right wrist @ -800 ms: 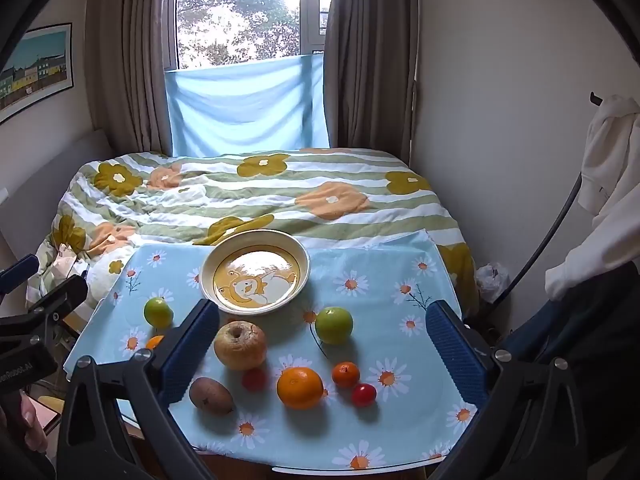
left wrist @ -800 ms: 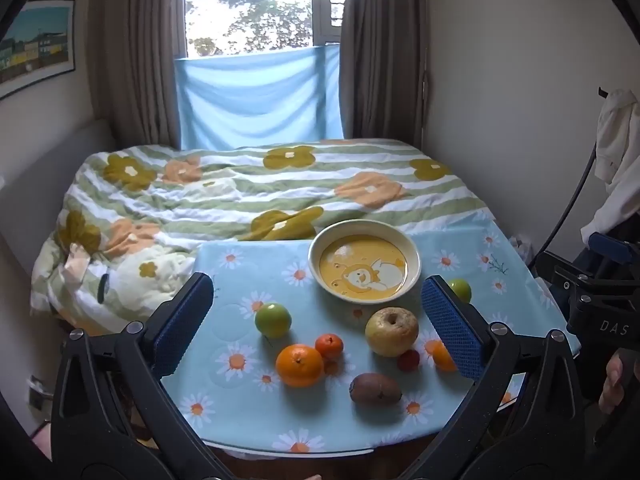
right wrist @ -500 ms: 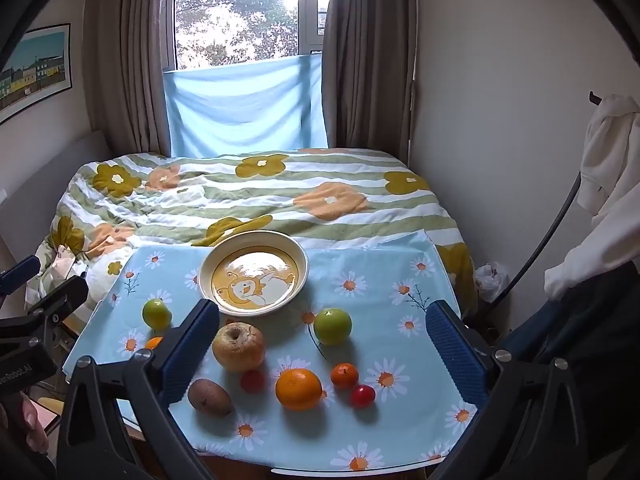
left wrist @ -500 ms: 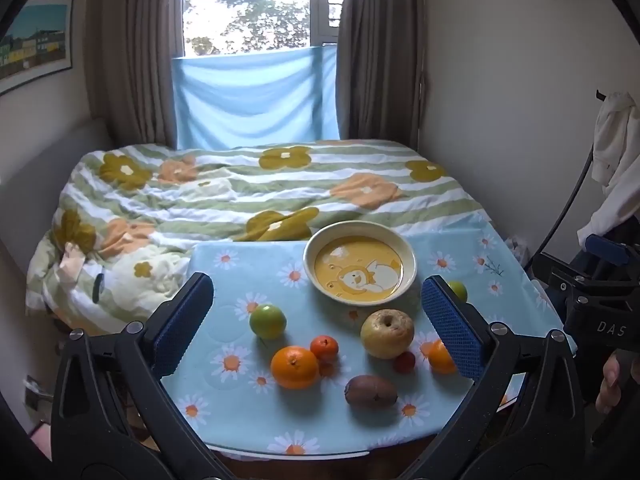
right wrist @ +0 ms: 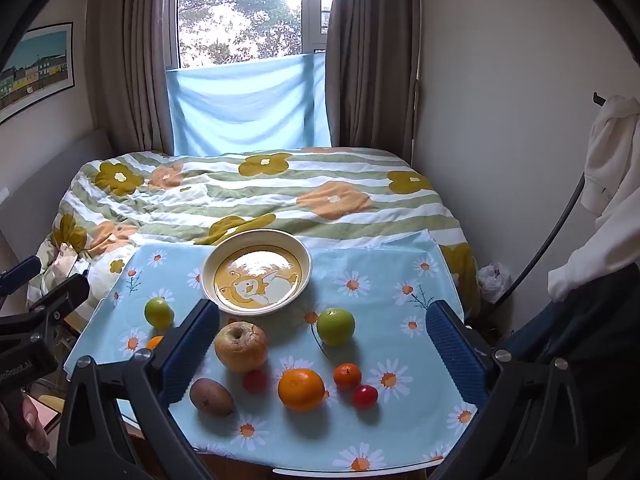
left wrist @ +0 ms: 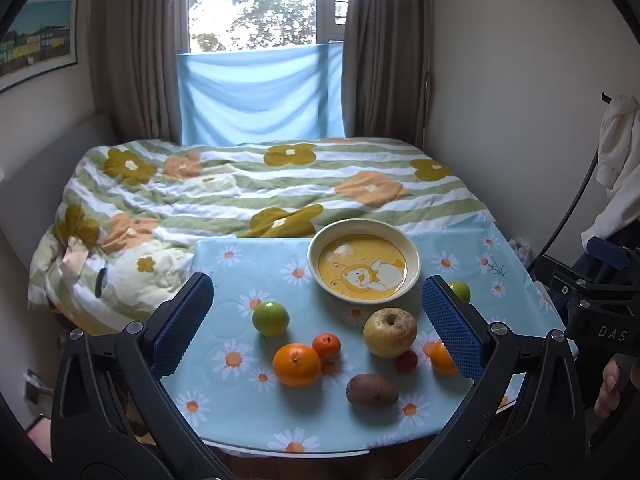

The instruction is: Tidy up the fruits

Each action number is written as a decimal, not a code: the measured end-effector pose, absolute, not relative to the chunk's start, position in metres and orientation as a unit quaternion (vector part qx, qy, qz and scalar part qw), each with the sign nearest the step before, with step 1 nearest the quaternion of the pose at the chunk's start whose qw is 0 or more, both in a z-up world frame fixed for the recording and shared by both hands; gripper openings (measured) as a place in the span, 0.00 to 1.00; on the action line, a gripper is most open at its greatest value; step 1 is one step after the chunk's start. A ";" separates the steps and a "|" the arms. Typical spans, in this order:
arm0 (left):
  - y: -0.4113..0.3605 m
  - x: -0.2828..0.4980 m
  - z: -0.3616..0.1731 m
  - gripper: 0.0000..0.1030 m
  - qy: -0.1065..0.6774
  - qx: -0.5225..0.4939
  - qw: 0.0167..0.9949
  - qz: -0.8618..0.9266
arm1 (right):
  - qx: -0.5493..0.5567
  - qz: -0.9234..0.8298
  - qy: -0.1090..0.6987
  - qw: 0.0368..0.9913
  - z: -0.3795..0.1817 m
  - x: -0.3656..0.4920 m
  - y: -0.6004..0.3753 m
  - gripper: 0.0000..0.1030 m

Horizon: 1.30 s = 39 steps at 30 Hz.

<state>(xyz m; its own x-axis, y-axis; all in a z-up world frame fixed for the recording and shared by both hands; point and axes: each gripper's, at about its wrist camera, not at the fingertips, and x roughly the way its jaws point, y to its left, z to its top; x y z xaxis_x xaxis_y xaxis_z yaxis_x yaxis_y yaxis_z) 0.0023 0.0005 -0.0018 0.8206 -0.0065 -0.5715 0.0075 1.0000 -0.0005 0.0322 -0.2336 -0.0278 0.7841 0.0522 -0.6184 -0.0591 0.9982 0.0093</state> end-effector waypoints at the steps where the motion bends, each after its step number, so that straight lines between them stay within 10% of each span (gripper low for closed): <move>1: 0.001 0.002 -0.002 1.00 0.299 0.001 0.954 -0.003 | -0.005 0.030 0.327 0.944 -0.028 0.032 -0.233 1.00; 39: -0.001 0.006 -0.004 1.00 0.302 0.001 0.953 -0.005 | -0.005 0.032 0.325 0.945 -0.026 0.032 -0.228 1.00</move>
